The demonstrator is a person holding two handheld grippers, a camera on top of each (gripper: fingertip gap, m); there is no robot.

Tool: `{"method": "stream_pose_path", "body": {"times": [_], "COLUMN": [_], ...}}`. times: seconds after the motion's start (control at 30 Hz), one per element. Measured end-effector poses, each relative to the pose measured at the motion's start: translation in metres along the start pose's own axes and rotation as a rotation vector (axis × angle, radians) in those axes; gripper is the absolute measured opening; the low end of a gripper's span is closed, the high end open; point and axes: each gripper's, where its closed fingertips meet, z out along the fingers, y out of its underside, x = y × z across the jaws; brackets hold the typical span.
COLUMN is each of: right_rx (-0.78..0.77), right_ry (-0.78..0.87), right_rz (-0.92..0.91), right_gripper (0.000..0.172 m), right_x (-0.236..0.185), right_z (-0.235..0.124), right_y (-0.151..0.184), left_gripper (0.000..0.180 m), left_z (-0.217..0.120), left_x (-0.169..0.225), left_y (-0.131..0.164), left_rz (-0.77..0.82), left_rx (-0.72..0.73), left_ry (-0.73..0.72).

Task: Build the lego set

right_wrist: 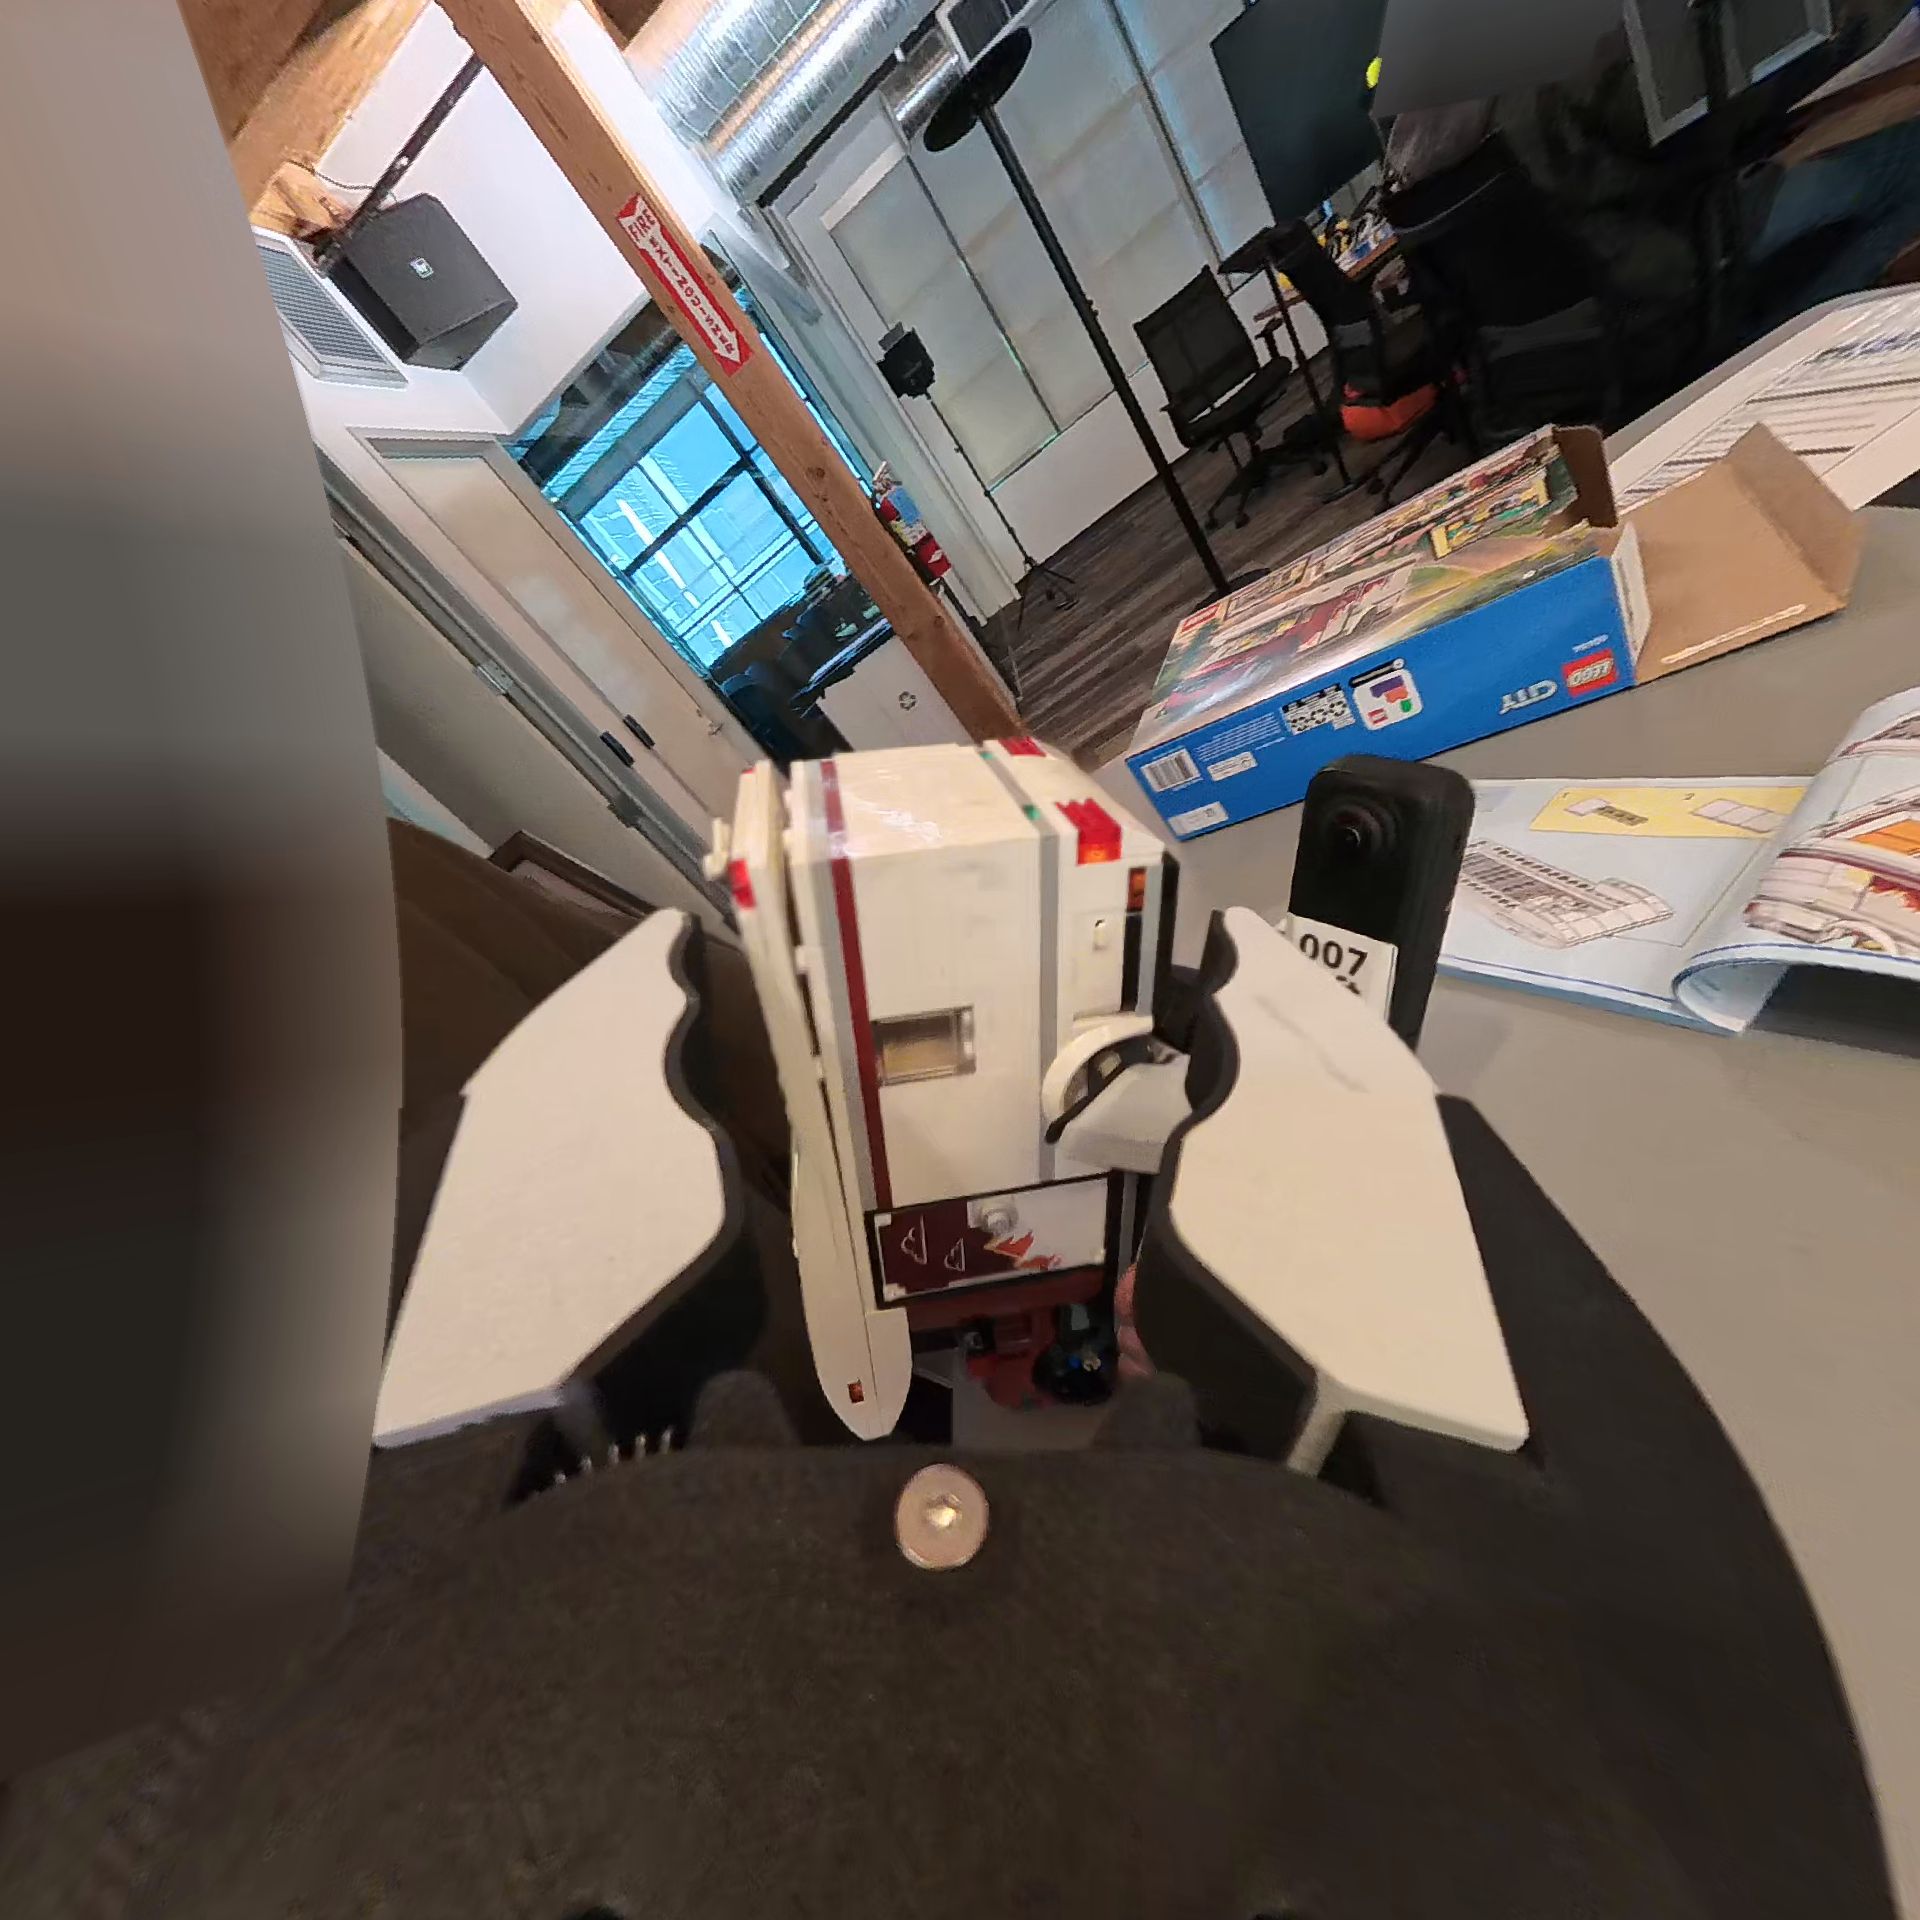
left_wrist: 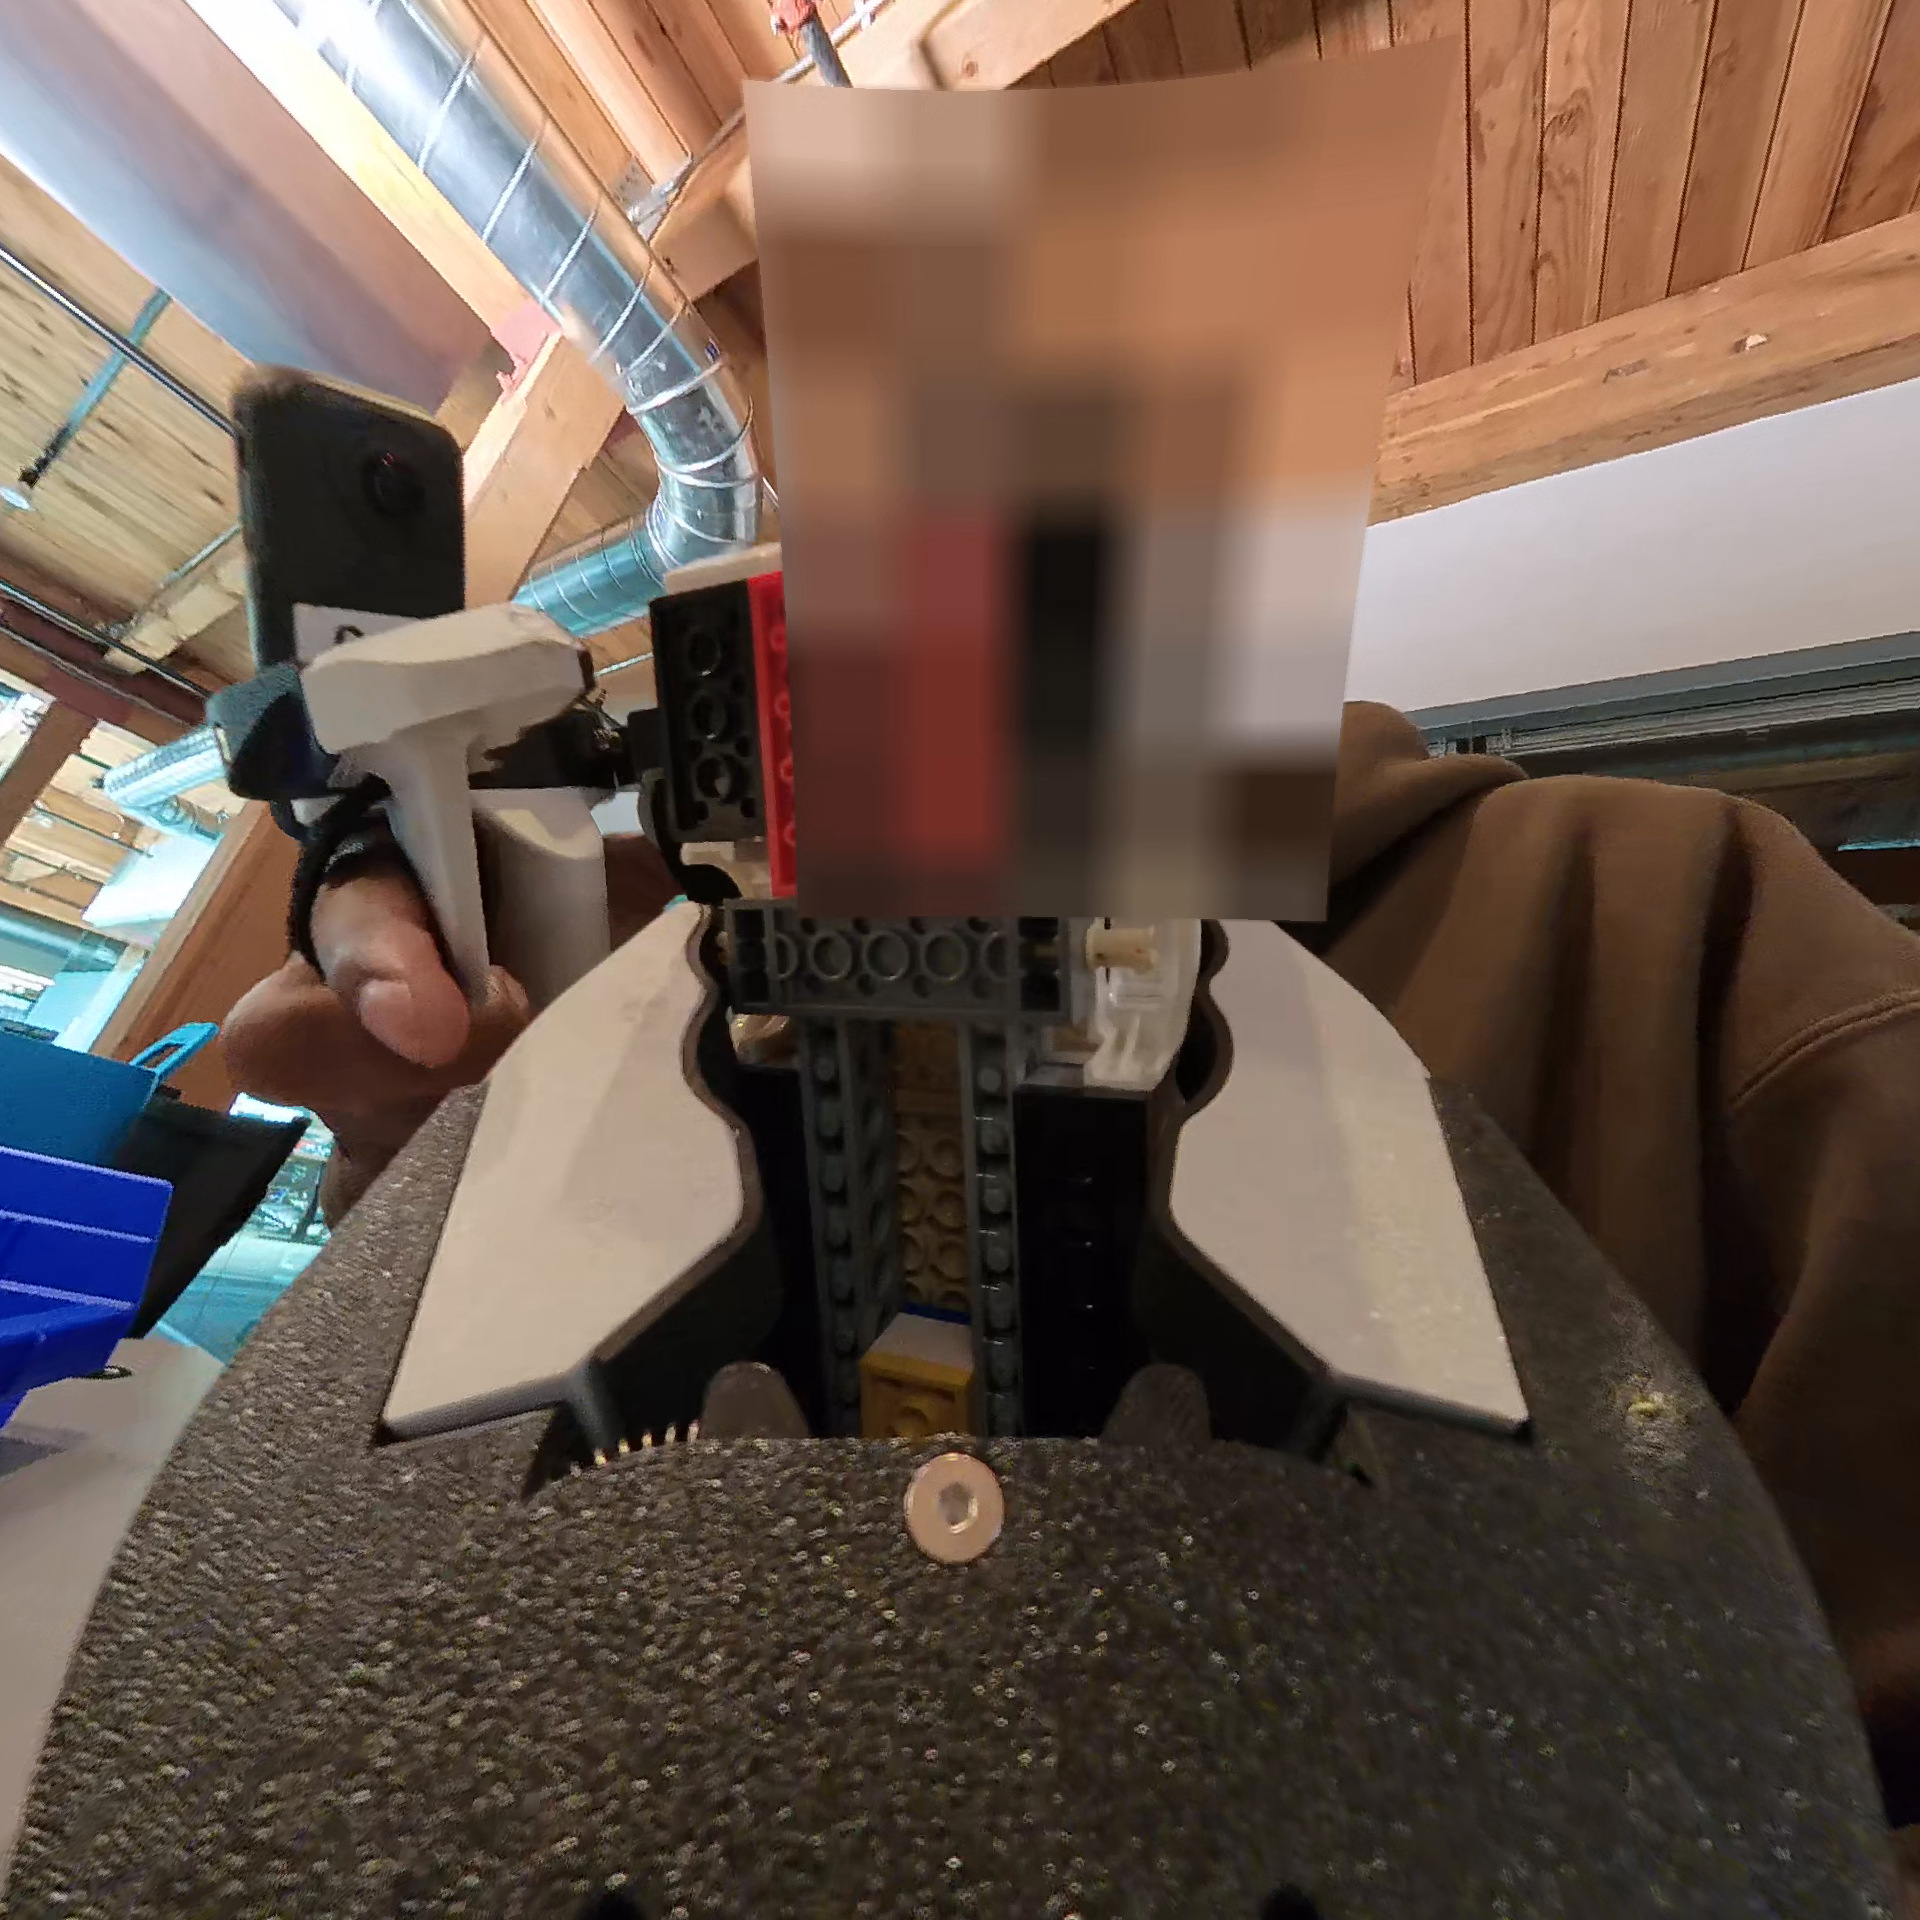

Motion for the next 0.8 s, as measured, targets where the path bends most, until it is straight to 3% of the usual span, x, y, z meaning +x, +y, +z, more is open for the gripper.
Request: {"method": "stream_pose_path", "body": {"times": [0.8], "right_rx": [0.046], "right_ry": [-0.05], "right_rz": [0.016], "right_gripper": [0.082], "right_x": [-0.004], "right_z": [-0.004], "right_y": [0.006], "left_gripper": [0.085], "left_z": [0.005], "left_x": [-0.009], "left_y": [0.015], "left_rz": [-0.028], "left_rx": [-0.044], "left_ry": [-0.034]}}
